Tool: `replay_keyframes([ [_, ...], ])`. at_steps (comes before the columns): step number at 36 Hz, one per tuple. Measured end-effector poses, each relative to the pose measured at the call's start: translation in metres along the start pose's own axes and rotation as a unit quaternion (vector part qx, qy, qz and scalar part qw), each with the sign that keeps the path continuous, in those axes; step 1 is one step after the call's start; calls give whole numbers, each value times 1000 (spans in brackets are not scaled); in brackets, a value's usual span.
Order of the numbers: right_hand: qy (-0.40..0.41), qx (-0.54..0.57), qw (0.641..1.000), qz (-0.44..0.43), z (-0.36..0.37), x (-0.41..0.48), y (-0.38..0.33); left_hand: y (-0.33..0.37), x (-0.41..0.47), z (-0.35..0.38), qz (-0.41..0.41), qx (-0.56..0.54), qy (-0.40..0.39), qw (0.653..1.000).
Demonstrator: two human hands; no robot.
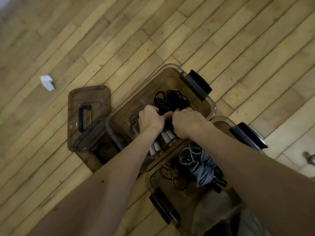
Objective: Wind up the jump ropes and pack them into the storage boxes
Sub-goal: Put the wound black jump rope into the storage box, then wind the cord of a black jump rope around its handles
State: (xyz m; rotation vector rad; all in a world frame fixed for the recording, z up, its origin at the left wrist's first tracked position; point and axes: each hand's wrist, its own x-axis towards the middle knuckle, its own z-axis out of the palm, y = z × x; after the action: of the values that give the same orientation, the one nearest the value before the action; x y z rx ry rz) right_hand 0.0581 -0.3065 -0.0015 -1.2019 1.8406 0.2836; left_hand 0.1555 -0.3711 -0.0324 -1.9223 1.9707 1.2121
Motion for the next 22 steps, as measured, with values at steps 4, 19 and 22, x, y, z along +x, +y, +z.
replay_keyframes([
  [4,85,73,994,-16,1,-11,0,5,-2,-13,-3,49,-53,997],
  [19,172,574,799,46,-90,-331,108,199,-245,-82,439,-53,-36,896],
  [22,234,671,701,63,-62,-437,144,228,-338,-67,550,-24,-81,831],
])
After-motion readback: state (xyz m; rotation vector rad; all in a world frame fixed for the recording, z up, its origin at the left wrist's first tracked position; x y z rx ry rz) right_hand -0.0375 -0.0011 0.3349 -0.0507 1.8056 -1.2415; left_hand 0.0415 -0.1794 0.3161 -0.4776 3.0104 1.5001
